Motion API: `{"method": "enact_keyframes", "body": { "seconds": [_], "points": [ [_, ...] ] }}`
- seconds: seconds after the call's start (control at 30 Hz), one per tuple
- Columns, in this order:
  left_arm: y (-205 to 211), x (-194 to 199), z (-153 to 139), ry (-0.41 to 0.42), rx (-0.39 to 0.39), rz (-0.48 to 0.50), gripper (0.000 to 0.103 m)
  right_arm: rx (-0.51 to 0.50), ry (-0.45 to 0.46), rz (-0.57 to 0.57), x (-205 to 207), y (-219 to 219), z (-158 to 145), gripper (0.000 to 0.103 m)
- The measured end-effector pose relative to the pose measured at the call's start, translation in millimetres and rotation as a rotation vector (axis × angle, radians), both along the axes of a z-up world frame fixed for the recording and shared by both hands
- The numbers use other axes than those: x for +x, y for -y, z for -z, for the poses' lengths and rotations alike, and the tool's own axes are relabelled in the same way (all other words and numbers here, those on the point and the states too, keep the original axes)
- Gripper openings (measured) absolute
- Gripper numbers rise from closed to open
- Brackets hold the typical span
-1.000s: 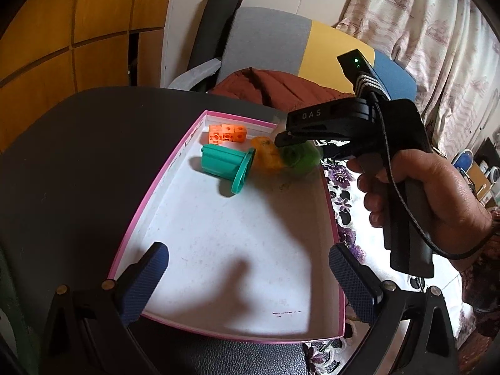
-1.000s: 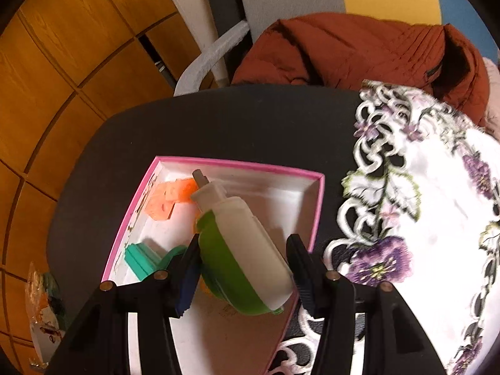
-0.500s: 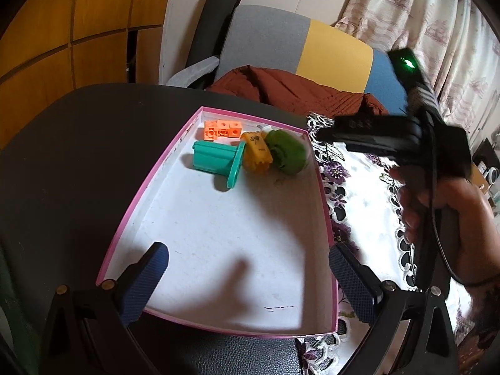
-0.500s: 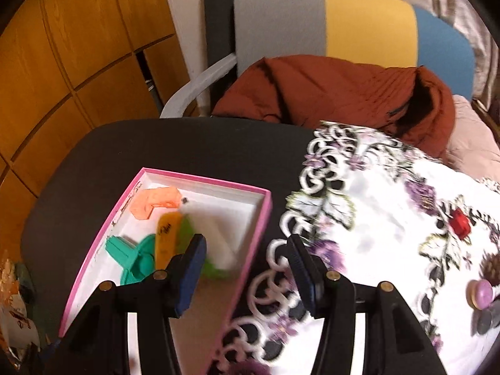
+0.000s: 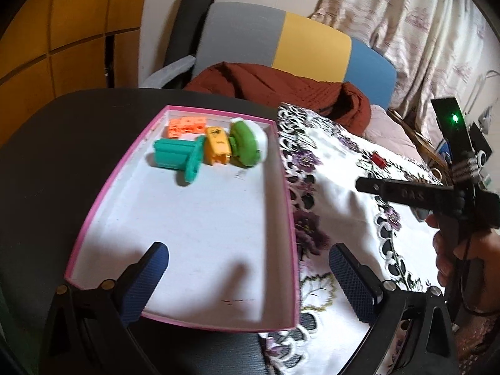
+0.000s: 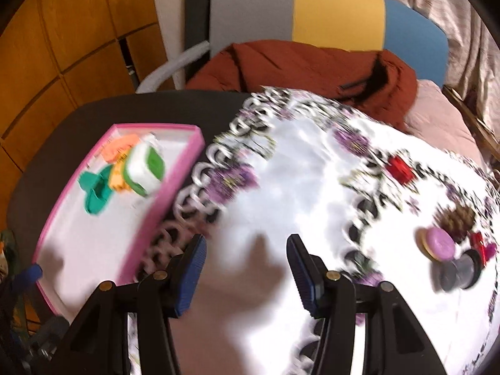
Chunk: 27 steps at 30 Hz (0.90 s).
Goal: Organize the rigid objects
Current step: 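Grasp the black cylindrical canister on the tablecloth with the right tool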
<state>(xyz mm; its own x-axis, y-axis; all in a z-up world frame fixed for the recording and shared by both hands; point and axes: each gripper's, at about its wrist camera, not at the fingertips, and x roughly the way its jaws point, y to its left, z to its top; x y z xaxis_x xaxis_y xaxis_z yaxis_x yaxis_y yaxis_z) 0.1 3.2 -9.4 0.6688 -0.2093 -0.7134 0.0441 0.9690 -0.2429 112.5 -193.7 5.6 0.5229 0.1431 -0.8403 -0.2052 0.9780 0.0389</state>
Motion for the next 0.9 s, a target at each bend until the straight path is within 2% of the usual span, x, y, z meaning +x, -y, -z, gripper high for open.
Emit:
{"method": "enact_keyframes", "body": {
  "seconds": [0.43,0.6,0.73,0.87,0.9],
  "points": [
    [58,-3,-11,0.009,0.025,0.148,0.103,-0.069,-0.019,0.147,-29,104,8,0.054],
    [82,-8,-12,0.009,0.035,0.206,0.103,-0.109,0.054,0.226,-37,150,-6,0.055],
    [99,-11,-10,-0.003,0.037,0.242,0.103,-0.146,0.098,0.317,-37,189,-15,0.071],
    [112,-14,-9,-0.008,0.049,0.269,0.103,-0.136,0.102,0.364,-31,219,-14,0.073],
    [115,-15,-9,-0.01,0.05,0.275,0.103,-0.127,0.097,0.363,-28,225,-12,0.077]
  ]
}}
